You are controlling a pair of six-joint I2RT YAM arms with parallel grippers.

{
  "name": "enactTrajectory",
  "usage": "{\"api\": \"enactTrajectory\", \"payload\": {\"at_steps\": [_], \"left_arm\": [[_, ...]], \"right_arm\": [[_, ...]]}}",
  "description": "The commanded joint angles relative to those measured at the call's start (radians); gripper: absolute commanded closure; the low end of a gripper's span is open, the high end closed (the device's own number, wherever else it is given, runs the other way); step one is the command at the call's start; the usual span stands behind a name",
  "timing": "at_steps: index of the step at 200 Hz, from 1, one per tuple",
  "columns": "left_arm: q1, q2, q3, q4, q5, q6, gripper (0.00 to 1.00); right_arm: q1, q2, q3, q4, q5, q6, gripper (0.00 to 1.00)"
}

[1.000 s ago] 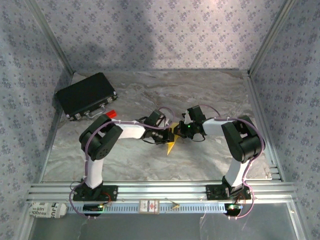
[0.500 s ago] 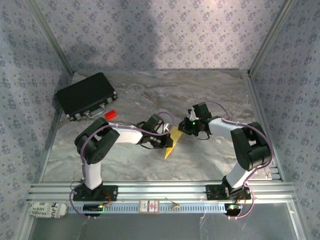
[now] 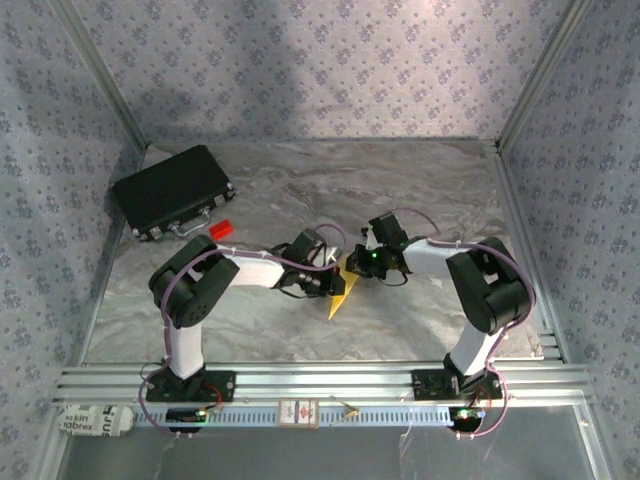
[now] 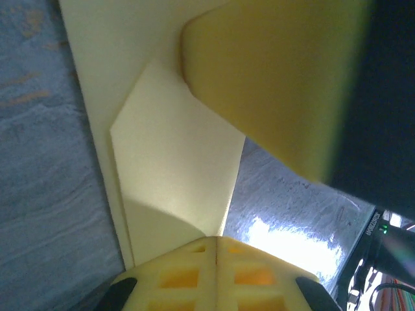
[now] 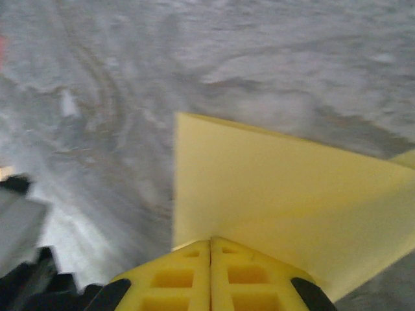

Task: Fold a paper plane with a square sheet of paper (pick it up from the middle)
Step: Fold the wing for the fifth time at the center of the table.

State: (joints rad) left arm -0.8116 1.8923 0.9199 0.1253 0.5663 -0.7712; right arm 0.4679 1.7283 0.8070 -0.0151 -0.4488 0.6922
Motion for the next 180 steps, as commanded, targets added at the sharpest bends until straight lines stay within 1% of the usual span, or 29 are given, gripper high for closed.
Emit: {"api": "enactTrajectory", "payload": {"at_steps": [1, 19, 96, 138, 180], "left_arm": [[0.004, 0.029, -0.054, -0.13, -0.041, 0.004, 1.0], [0.004, 0.035, -0.059, -0.129, -0.036, 0.006, 1.0], [0.004, 0.036, -0.09, -0.106, -0.029, -0.01, 1.0], [0.003, 0.034, -0.095, -0.096, -0.026, -0.013, 1.0], [0.003, 0.022, -0.101, -0.076, -0.036, -0.022, 1.0]], "right_arm": [[-0.041, 0.038, -0.038, 0.015, 0.025, 0.007, 0.92], [-0.081, 0.049, -0.042, 0.057, -0.008, 0.013, 0.92], [-0.217, 0.088, 0.004, 0.063, -0.064, -0.019, 0.91], [-0.254, 0.072, 0.027, 0.06, -0.086, -0.024, 0.91], [-0.242, -0.048, 0.019, 0.042, -0.084, 0.002, 0.89]]}}
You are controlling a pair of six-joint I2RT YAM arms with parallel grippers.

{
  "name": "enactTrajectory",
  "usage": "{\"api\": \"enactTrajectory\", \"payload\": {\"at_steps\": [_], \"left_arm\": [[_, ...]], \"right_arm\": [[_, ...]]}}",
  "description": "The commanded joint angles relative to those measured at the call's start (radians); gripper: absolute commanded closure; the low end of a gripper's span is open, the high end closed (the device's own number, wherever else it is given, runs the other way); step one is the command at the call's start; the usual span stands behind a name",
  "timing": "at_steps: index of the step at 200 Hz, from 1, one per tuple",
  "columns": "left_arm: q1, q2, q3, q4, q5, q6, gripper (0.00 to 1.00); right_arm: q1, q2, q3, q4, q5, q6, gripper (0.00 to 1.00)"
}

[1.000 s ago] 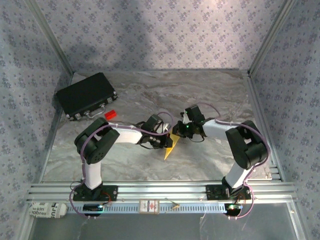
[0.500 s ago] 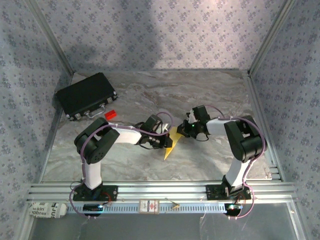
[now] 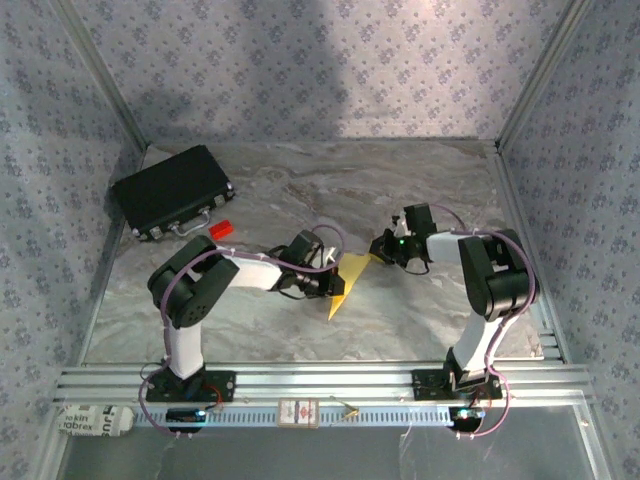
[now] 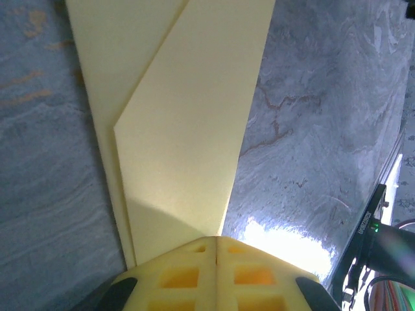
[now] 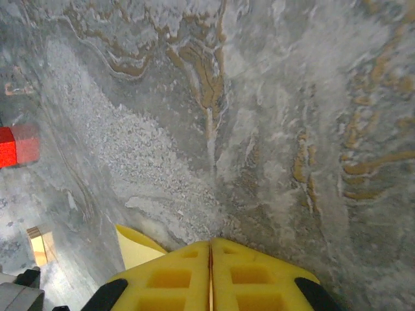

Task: Fold a paper plane with a square sheet of paper (pick it up from the middle)
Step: Fold the wing for the fifth time at the center of the table.

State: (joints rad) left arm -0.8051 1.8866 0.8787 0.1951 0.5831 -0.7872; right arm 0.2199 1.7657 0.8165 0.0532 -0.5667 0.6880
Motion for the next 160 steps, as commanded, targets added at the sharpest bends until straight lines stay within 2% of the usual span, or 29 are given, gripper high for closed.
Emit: {"api": "enactTrajectory", "payload": {"at_steps": [1, 51, 97, 131, 160], "left_arm": [[-0.004, 0.028, -0.06, -0.144, -0.052, -0.007, 1.0], [-0.003, 0.022, -0.058, -0.131, -0.052, -0.012, 1.0], [-0.004, 0.016, -0.048, -0.125, -0.046, -0.015, 1.0], [-0.004, -0.003, -0.041, -0.116, -0.031, -0.027, 1.0], [-0.003, -0.041, -0.046, -0.11, -0.005, -0.036, 0.96]], "right_arm": [[0.007, -0.088, 0.008, -0.028, 0.036, 0.006, 0.89], [0.131, -0.195, -0.057, -0.002, 0.09, 0.06, 0.88], [0.257, -0.131, -0.102, 0.037, 0.121, 0.122, 0.93], [0.261, -0.089, -0.161, 0.085, 0.156, 0.149, 0.98], [0.238, -0.061, -0.173, 0.077, 0.165, 0.129, 0.99]]}}
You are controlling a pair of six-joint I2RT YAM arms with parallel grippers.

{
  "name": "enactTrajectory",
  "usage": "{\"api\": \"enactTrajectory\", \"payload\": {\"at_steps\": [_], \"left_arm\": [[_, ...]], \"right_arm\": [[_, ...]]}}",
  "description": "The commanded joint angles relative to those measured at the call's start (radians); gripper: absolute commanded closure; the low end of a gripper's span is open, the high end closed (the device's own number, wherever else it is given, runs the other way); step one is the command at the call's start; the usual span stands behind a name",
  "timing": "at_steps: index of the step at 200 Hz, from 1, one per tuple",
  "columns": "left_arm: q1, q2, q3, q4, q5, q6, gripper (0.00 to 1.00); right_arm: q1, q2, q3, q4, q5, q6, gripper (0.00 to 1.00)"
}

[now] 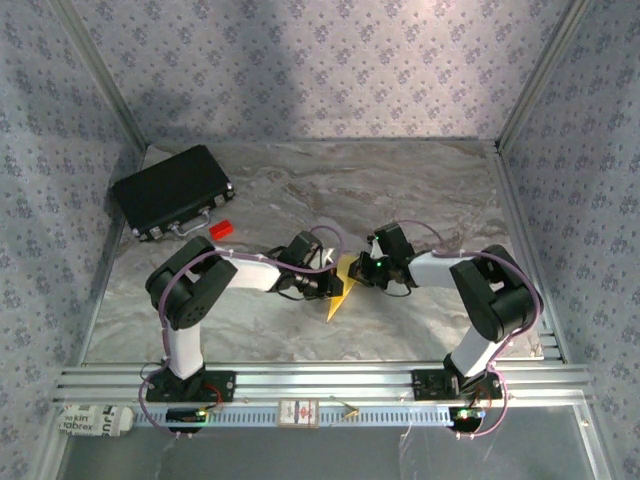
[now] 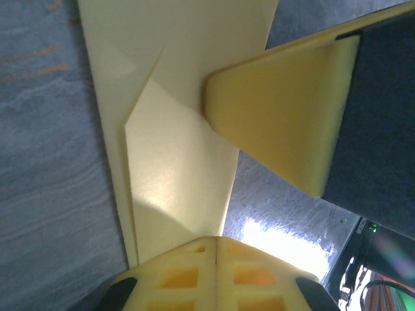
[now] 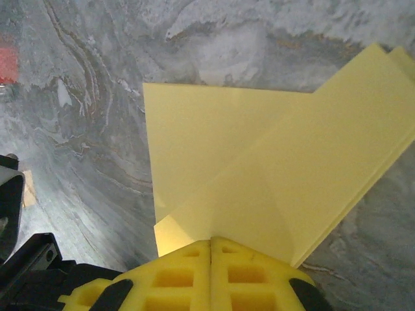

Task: Fold a paper plane with a square sheet of paper (pick it up from the middle)
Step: Fold the wing for the fifth time at the center of the table.

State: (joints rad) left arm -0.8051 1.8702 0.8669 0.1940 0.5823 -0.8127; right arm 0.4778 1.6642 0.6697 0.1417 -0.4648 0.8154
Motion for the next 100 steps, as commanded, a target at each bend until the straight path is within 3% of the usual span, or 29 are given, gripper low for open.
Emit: {"api": "enactTrajectory", "payload": {"at_steps": [1, 63, 100], "left_arm": [[-0.004, -0.026, -0.034, -0.109, -0.004, -0.011, 0.95], [-0.031, -0.084, -0.136, -0.033, 0.068, -0.05, 0.94], [-0.035, -0.077, -0.185, -0.024, 0.04, -0.062, 0.95]], "right_arm": [[-0.021, 0.042, -0.026, -0.011, 0.064, 0.001, 0.99], [-0.044, 0.039, -0.034, 0.001, 0.046, -0.005, 0.99], [-0.044, 0.022, -0.015, 0.005, 0.01, -0.012, 0.97]]}}
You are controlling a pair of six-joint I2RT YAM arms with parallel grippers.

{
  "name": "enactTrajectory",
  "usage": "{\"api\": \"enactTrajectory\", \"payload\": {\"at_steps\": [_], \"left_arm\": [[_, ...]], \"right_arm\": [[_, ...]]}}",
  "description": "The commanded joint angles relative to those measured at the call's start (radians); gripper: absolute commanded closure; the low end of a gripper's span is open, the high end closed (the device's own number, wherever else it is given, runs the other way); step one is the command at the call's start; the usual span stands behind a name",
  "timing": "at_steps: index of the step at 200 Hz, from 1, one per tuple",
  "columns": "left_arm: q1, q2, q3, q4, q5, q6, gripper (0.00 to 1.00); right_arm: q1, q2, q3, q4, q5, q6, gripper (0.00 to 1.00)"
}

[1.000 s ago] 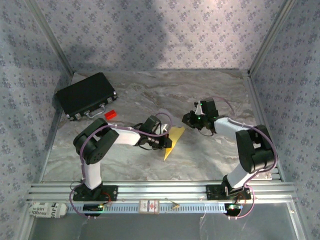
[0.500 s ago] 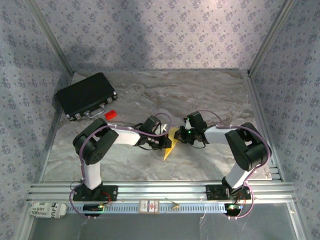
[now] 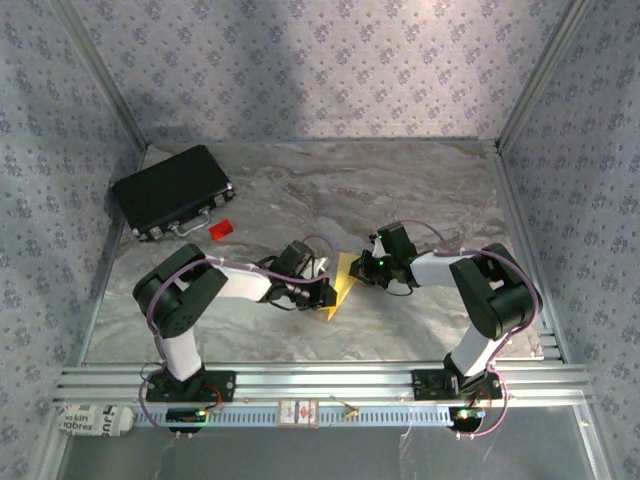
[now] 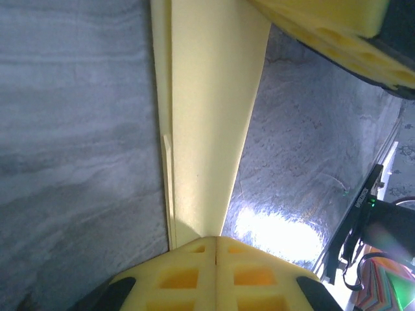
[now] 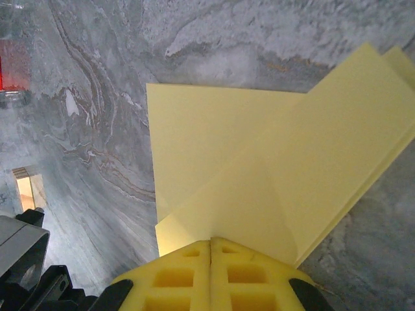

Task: Fold a paper plane with a square sheet of paper (pick it up from the middle)
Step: Fold the wing for the fifth time at the center of the table.

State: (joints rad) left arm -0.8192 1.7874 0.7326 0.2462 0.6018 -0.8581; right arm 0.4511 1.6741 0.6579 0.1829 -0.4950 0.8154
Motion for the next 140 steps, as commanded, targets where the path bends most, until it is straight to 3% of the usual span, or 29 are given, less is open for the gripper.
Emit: {"api": "enactTrajectory", "payload": {"at_steps": [1, 45, 101, 140], "left_arm": [[-0.021, 0.006, -0.051, -0.076, 0.019, -0.016, 0.95], [-0.02, 0.005, -0.065, -0.094, -0.027, -0.021, 0.98], [-0.02, 0.008, -0.058, -0.085, -0.037, -0.03, 0.99], [-0.02, 0.003, -0.066, -0.082, -0.04, -0.033, 1.0]], "right_arm": [[-0.016, 0.01, -0.002, -0.036, 0.039, -0.014, 0.97], [0.018, -0.093, 0.019, -0.06, -0.031, -0.049, 0.95], [0.158, -0.081, -0.03, -0.043, 0.017, -0.009, 0.95], [0.118, -0.036, -0.064, -0.002, 0.05, 0.008, 0.96]]}}
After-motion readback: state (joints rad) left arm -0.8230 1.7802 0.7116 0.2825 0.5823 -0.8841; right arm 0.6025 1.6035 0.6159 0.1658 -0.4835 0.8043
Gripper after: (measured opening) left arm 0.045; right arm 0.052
